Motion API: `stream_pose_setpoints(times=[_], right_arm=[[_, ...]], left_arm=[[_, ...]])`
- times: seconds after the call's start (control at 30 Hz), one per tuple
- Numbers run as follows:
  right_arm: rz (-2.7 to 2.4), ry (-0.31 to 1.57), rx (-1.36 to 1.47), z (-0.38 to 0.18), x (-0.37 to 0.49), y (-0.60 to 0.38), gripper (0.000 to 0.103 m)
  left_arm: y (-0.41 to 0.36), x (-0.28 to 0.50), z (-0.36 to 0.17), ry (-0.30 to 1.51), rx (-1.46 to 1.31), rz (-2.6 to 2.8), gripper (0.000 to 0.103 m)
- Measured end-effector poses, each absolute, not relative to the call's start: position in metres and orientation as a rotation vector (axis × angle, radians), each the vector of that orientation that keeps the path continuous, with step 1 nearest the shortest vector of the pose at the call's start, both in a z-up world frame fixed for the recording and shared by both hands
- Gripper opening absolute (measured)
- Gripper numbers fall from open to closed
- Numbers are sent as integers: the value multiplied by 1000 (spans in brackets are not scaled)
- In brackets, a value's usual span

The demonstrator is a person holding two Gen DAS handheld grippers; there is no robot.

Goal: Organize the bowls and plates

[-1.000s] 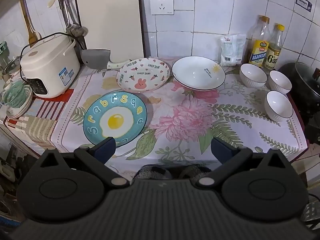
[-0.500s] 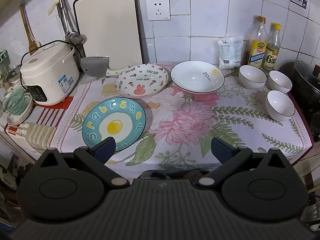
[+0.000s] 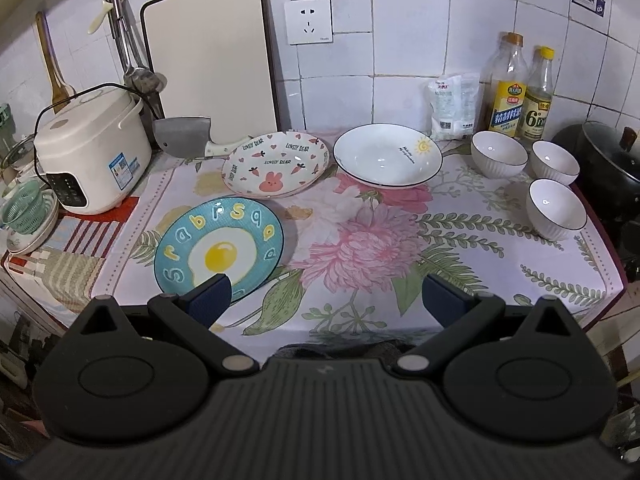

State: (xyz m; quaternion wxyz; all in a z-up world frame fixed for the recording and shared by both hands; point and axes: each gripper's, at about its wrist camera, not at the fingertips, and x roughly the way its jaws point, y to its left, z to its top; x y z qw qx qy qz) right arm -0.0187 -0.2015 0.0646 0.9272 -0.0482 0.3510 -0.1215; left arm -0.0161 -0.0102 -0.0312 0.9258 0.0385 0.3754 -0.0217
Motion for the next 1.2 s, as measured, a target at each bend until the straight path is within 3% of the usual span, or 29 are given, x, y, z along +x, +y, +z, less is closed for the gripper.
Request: stream_pose_setpoints(times=[1.2], right_arm=[[-213, 753, -66, 51, -19, -200, 103]], left_arm=[[8, -17, -32, 721, 15, -50, 103]])
